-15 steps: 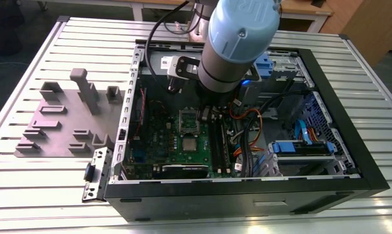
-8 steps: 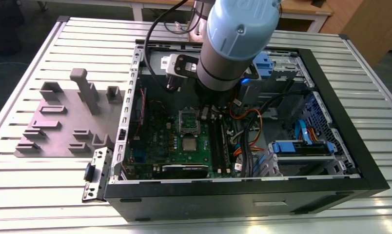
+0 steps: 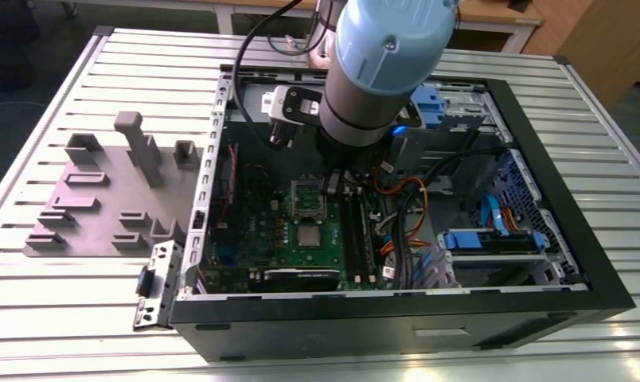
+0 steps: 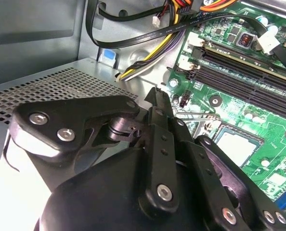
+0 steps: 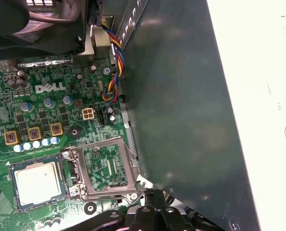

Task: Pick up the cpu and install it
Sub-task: 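Close the cpu cover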

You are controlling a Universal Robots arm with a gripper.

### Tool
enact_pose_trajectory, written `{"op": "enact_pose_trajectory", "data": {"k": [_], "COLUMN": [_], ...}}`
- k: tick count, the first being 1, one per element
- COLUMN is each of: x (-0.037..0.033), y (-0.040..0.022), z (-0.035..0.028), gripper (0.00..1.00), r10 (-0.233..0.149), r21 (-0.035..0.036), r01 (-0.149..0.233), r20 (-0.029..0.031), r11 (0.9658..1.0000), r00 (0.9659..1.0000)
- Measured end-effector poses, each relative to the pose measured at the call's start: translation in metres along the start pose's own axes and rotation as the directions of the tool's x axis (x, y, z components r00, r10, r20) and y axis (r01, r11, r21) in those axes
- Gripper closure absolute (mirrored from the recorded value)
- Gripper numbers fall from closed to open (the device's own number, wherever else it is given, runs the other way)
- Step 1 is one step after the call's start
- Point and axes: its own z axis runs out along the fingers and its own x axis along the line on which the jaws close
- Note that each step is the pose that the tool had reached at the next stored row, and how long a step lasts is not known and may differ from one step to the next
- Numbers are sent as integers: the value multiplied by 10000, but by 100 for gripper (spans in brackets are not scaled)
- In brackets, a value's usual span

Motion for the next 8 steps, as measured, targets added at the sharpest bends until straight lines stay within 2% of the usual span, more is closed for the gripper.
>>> {"op": "enact_pose_trajectory", "data": {"k": [8], "x": [8], "y": [1], "z": [-13], "gripper": [89], "r10": [2], "r21": [-2], "r01": [-2], "r20": [-2], "r11": [10000], "r00": [10000]}}
